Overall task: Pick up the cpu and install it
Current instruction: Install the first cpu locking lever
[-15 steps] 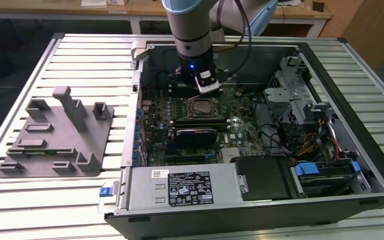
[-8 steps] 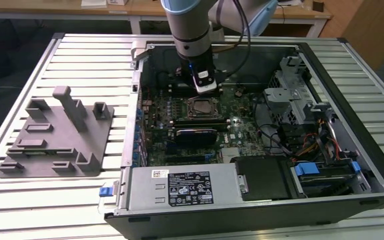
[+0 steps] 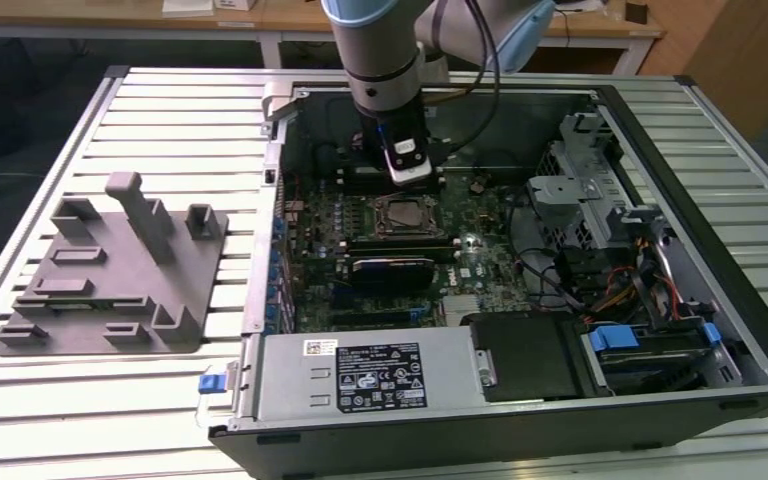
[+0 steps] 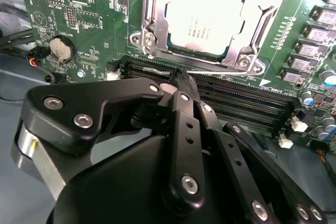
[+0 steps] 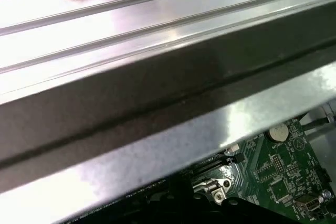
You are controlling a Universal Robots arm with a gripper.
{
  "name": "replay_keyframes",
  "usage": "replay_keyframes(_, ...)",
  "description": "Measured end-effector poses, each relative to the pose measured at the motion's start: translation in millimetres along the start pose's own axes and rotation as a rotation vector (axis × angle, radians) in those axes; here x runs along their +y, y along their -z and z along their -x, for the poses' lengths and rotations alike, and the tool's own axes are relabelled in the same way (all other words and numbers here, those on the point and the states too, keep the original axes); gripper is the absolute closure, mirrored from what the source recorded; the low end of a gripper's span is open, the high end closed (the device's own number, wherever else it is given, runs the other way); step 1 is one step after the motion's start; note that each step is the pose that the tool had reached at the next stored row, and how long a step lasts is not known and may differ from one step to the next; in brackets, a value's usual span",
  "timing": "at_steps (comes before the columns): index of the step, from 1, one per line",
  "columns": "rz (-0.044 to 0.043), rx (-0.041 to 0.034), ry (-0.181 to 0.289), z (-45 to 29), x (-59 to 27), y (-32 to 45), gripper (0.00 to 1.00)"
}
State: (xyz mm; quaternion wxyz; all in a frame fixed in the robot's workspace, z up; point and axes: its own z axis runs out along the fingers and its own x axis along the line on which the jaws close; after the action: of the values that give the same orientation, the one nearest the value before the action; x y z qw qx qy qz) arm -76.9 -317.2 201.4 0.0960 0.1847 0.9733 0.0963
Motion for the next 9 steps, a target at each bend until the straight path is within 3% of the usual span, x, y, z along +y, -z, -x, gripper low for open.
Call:
replay_keyframes(4,-0.0108,-0.0091,0.004,-0.1,-0.2,-0.8,0.89)
replay_keyframes(9,-0.0116,-0.0097,0.004,-0.1,-0.2,-0.8,0.89)
